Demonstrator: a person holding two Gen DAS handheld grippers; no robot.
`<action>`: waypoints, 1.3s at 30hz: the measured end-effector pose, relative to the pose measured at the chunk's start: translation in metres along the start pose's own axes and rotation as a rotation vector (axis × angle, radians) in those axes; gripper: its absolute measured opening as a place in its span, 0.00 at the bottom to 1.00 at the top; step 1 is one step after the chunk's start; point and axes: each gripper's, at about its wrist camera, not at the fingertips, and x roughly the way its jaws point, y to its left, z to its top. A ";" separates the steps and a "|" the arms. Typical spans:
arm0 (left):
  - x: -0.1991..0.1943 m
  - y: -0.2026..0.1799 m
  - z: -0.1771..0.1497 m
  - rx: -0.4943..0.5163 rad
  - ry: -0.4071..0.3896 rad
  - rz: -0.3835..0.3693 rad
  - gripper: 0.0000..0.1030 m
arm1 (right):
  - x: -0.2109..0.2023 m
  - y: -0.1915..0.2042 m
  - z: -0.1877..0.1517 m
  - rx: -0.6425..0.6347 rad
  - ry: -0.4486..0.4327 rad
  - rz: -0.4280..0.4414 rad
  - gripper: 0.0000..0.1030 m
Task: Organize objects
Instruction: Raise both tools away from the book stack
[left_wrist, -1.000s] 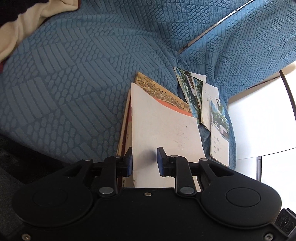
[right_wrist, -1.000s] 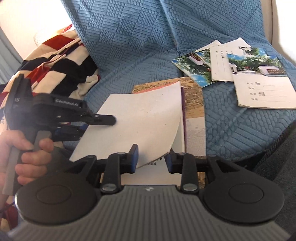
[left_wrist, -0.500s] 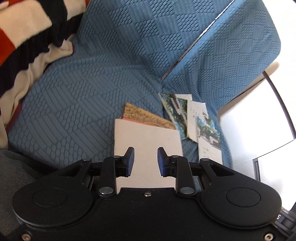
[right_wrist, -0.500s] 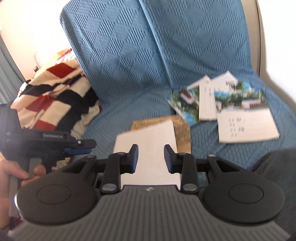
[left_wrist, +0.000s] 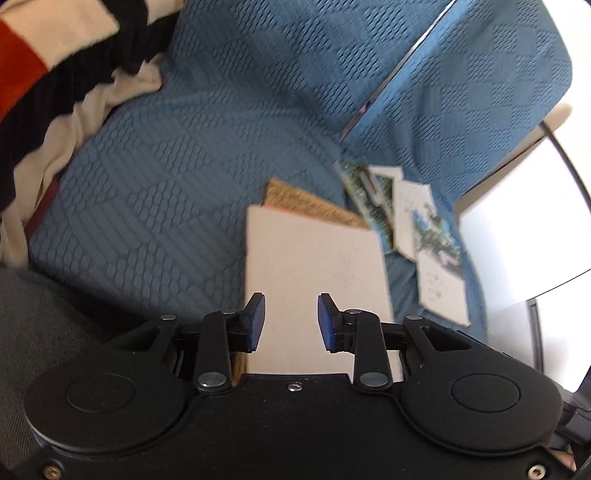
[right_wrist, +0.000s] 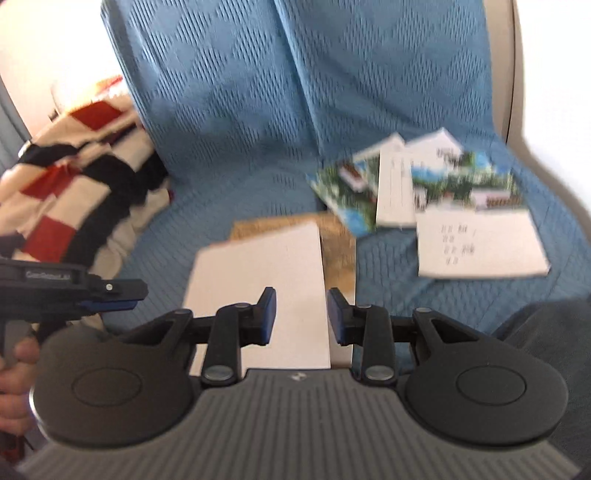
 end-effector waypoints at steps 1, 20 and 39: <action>0.005 0.005 -0.003 -0.008 0.014 0.004 0.27 | 0.007 -0.002 -0.002 0.013 0.021 0.009 0.42; 0.054 0.027 -0.027 -0.052 0.112 -0.003 0.31 | 0.049 -0.006 -0.025 0.034 0.117 0.005 0.34; 0.011 0.006 -0.023 0.000 0.032 0.038 0.32 | -0.007 -0.006 -0.002 0.038 0.052 0.054 0.32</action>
